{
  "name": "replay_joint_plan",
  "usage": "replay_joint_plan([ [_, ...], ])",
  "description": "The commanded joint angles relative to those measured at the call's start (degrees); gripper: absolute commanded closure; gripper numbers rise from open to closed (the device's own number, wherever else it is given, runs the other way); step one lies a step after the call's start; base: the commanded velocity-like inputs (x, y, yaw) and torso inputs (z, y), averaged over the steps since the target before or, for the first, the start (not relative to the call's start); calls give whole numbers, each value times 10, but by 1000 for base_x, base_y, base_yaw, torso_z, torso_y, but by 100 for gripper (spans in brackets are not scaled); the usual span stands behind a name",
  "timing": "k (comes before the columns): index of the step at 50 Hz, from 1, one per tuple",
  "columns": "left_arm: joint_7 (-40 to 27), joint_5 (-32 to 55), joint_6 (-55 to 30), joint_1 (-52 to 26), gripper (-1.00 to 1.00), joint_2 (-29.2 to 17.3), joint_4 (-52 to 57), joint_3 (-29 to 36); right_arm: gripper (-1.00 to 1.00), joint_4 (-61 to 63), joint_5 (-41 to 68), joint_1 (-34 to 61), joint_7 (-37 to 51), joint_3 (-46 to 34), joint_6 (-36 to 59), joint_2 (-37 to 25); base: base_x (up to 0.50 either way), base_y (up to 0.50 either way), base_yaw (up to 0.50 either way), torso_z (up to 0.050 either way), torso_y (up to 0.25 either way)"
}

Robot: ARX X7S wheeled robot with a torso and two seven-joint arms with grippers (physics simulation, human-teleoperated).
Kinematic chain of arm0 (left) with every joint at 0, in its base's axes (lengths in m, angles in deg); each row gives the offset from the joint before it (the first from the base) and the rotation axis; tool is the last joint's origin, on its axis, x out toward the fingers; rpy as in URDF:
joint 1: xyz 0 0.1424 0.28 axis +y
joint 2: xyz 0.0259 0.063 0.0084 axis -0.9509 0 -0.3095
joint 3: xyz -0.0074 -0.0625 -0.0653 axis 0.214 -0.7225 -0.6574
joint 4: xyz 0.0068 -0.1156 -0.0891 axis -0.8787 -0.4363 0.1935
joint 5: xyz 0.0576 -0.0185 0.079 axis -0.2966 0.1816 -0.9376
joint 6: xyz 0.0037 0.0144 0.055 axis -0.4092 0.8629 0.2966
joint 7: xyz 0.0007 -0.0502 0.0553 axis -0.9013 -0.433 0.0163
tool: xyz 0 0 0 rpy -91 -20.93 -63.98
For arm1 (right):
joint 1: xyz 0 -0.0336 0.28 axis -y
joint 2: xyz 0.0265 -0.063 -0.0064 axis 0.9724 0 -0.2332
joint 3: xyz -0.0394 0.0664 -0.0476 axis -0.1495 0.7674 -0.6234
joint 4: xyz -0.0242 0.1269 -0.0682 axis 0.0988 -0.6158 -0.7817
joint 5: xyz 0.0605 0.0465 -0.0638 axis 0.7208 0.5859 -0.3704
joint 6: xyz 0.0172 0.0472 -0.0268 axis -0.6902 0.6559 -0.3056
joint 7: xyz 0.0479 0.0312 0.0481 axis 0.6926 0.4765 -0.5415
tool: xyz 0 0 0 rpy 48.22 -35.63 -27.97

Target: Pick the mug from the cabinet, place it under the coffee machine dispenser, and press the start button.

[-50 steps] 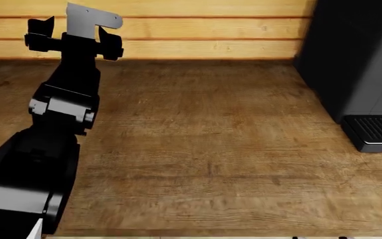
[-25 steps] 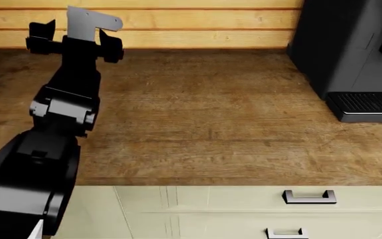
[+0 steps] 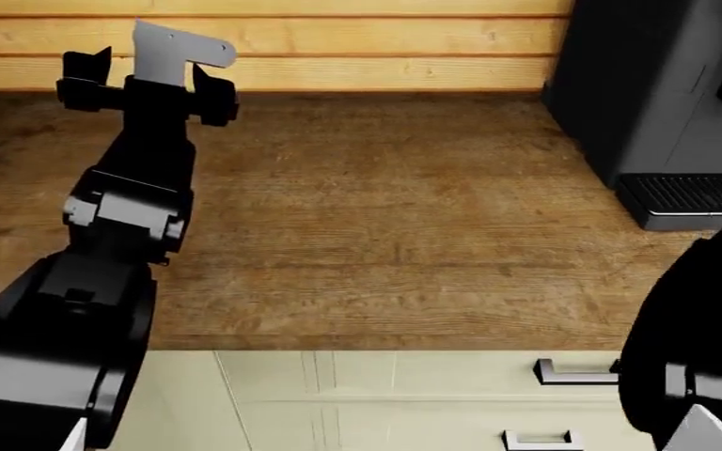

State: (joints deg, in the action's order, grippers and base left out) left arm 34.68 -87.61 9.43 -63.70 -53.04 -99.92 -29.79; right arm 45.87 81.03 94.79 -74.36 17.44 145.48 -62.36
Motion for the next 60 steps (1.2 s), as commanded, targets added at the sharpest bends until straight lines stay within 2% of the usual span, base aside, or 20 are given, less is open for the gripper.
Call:
replay_joint_plan([
  [1, 0, 0, 0, 5, -100, 2, 0, -1, 100, 99, 12, -186, -17, 5, 18, 14, 0, 0, 0, 0, 0],
  [6, 0, 1, 1, 10, -100, 3, 0, -2, 100, 98, 8, -234, -16, -11, -13, 14, 0, 0, 0, 0, 0],
  [12, 0, 1, 3, 17, -100, 3, 0, -3, 100, 99, 2, -311, -15, -30, -108, 12, 0, 0, 0, 0, 0],
  [21, -7, 0, 9, 35, -100, 1, 0, -5, 100, 128, -61, -467, 24, -76, -404, -17, 0, 0, 0, 0, 0],
  [25, -7, 0, 9, 38, -100, 1, 0, -5, 100, 108, -41, -506, 34, -57, -469, -8, 0, 0, 0, 0, 0],
  [32, -8, -1, 9, 41, -100, 3, 0, -4, 100, 88, -24, -525, 33, -49, -494, -5, 0, 0, 0, 0, 0],
  [43, -8, -1, 9, 41, -100, 4, 0, -2, 100, 95, 6, -517, 32, -35, -455, -2, 0, 0, 0, 0, 0],
  [55, -9, -1, 8, 40, -100, 4, 0, -1, 100, 88, 24, -520, 33, -27, -455, 1, 463, 0, 0, 0, 1],
  [60, -9, 0, 8, 40, -100, 5, 0, -1, 100, 95, 31, -525, 33, -26, -457, 1, 0, -51, 0, 0, 0],
])
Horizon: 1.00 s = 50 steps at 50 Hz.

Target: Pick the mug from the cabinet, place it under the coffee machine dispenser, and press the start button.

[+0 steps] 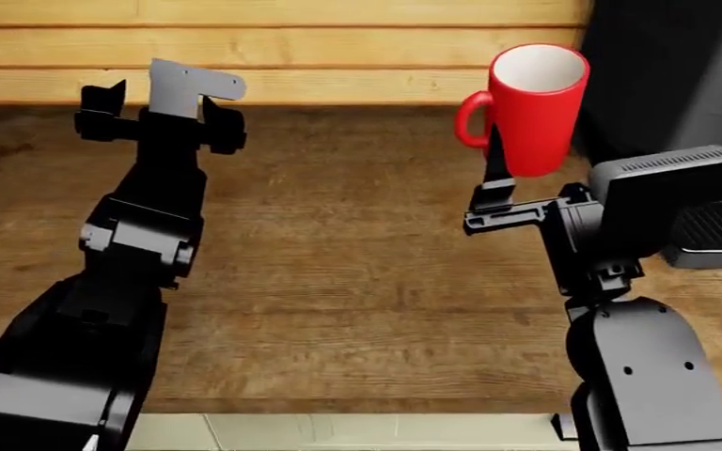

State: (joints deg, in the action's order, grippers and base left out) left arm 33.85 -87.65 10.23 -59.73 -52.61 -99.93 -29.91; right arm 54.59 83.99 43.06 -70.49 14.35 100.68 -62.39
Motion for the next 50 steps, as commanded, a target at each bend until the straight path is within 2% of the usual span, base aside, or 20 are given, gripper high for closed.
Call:
replay_joint_plan([
  [1, -1, 0, 0, 1, -100, 1, 0, 1, 100, 9, 2, -9, -6, 5, -10, 1, 0, -500, 0, 0, 0],
  [12, 0, 1, 0, -1, -100, 1, 0, -1, 100, 12, 10, -13, -7, 2, -11, 0, 0, -500, 0, 0, 1],
  [22, -1, 1, 0, 1, -100, 1, 0, -1, 100, 59, 27, -43, -16, 3, -4, -12, 0, -17, 0, 2, 0],
  [26, -1, 1, 0, 3, -100, 0, 0, -3, 100, 88, 44, -69, -19, 30, 11, -31, 0, 0, 0, 0, 0],
  [34, -2, 1, 1, 7, -100, 0, 0, -5, 100, 82, 77, -115, -16, 132, 7, -65, 0, 0, 0, 0, 0],
  [50, -1, 1, -3, 3, -100, 0, 0, -6, 100, 60, 81, -148, -8, 204, 75, -126, 0, 0, 0, 0, 1],
])
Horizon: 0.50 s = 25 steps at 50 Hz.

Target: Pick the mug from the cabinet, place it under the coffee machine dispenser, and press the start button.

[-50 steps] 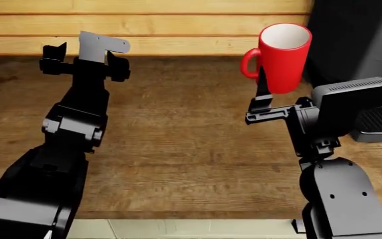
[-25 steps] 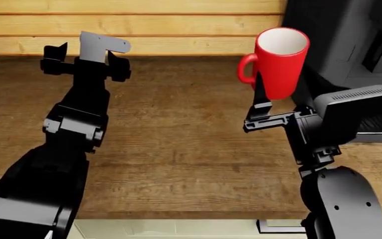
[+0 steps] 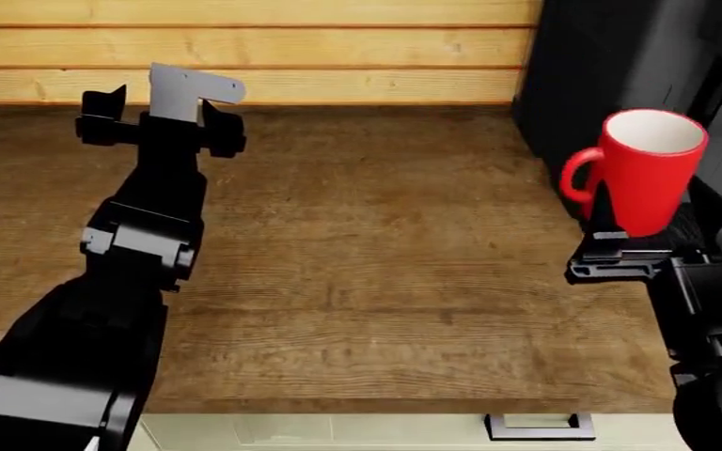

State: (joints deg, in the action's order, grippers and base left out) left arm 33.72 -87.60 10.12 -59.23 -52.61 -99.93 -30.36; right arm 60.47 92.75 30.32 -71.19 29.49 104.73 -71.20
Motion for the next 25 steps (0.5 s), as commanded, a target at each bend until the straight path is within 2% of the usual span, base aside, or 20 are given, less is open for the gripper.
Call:
replay_joint_plan([
  [1, 1, 0, -2, -3, -100, 0, 0, -1, 100, -2, -6, -19, 0, 56, 38, -41, 0, 0, 0, 0, 0],
  [6, 2, 0, -3, -5, -100, 0, 0, -2, 100, -26, -10, -8, 7, 69, 58, -57, 0, 0, 0, 0, 0],
  [25, 1, -1, -2, -4, -100, 1, 0, 0, 100, -148, -26, 17, 16, 89, 2, -57, 0, 0, 0, 0, 0],
])
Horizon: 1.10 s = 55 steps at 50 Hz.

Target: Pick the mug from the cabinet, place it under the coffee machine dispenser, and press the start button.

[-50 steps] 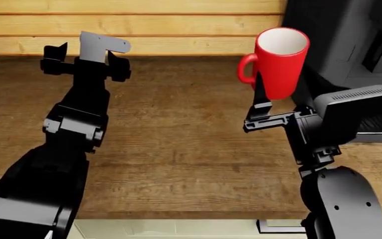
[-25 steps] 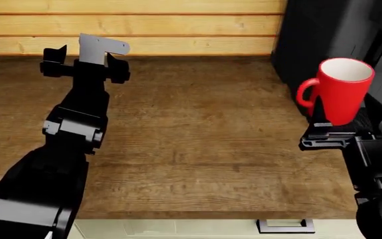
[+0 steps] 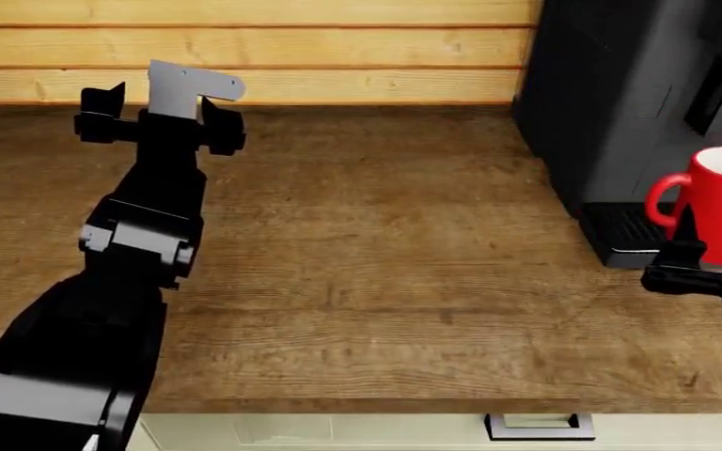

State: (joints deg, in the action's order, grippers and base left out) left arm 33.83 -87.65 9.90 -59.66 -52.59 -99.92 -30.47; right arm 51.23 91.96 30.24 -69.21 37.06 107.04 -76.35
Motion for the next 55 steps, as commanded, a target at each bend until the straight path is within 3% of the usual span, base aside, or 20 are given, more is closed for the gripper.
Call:
replay_joint_plan([
  [1, 0, 0, 0, 1, -100, 1, 0, 1, 100, -64, -18, 22, -5, 11, -23, -5, 0, 0, 0, 0, 0],
  [55, 0, -1, -3, 2, -100, 4, 0, 4, 100, -412, -84, 196, 7, -75, -156, 7, 0, 0, 0, 0, 0],
])
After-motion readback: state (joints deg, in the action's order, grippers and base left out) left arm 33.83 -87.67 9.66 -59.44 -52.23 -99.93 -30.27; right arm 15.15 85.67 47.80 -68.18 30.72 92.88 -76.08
